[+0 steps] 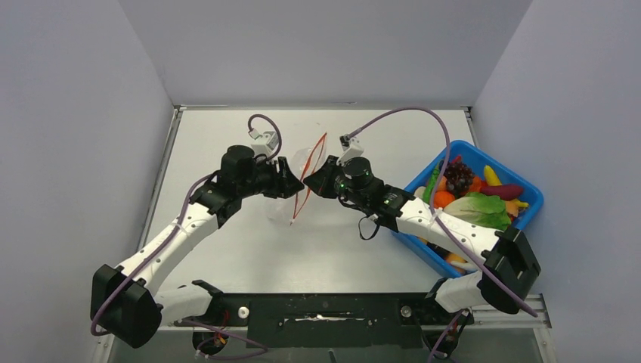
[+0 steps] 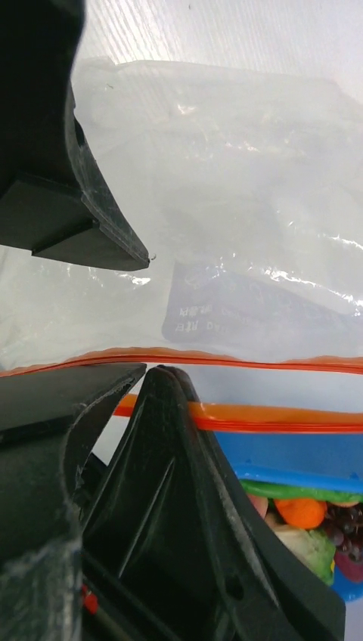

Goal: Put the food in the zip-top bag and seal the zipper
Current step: Open the zipper of the food storage bag.

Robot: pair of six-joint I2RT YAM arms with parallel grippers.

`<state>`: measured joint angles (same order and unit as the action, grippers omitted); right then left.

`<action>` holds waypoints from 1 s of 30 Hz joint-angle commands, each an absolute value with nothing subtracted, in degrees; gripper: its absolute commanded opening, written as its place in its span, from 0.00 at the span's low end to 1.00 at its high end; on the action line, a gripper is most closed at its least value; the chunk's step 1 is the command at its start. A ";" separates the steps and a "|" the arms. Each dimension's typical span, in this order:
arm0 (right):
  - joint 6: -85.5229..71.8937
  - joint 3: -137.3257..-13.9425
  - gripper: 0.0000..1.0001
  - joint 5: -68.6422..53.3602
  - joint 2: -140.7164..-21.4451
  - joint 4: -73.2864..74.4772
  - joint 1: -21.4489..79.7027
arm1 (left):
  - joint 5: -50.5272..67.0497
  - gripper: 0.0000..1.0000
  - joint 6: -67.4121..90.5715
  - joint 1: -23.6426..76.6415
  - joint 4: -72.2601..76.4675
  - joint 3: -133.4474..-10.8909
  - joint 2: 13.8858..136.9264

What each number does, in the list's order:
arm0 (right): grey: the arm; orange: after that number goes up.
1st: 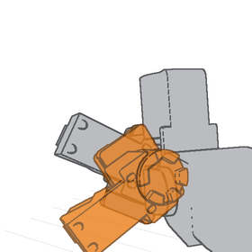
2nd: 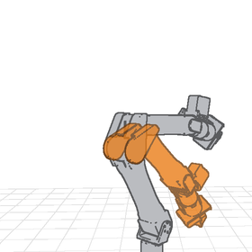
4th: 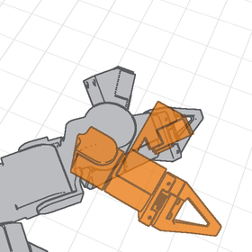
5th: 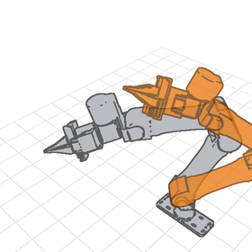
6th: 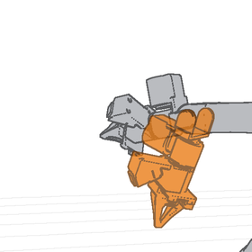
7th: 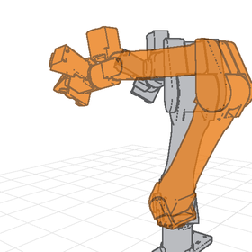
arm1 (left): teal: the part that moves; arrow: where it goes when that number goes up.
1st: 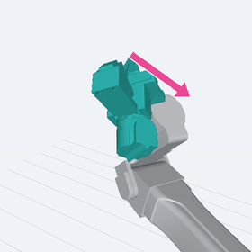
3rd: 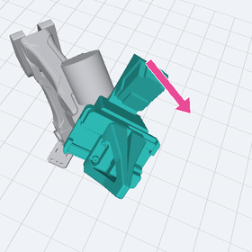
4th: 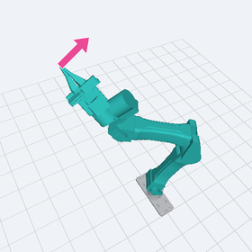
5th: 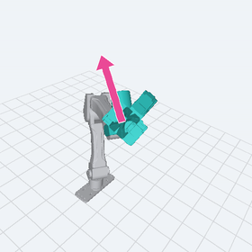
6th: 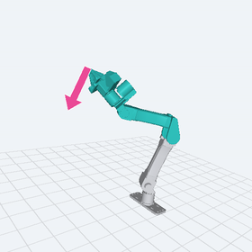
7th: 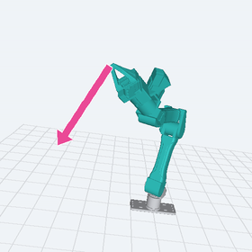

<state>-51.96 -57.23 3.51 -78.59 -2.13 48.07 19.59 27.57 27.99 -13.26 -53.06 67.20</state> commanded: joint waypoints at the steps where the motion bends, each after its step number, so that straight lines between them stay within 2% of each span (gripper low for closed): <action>1: -52.58 -60.04 0.00 4.58 -78.84 -6.49 48.51 | 11.99 0.43 24.50 29.29 -12.53 -54.10 67.36; 7: -50.03 -60.76 0.00 3.22 -79.22 -6.62 48.52 | 6.16 0.30 23.54 30.54 -12.72 -55.34 68.25; 15: -48.22 -62.55 0.00 -0.14 -80.41 -3.99 48.76 | 3.59 0.34 23.08 30.57 -7.78 -55.57 68.41; 16: -48.29 -62.15 0.00 -0.22 -80.42 -4.16 48.78 | 2.83 0.31 22.65 30.58 -7.85 -55.69 68.65; 18: -48.25 -61.88 0.00 -0.26 -80.46 -4.35 48.74 | 1.95 0.16 21.66 30.58 -8.45 -56.17 68.97; 21: -48.17 -62.47 0.00 0.18 -80.74 -2.51 48.12 | -0.09 0.00 20.55 30.58 -9.05 -56.42 68.15; 30: -49.48 -58.41 0.00 3.99 -77.61 0.61 43.48 | -11.45 0.00 16.48 30.59 -14.45 -60.02 63.70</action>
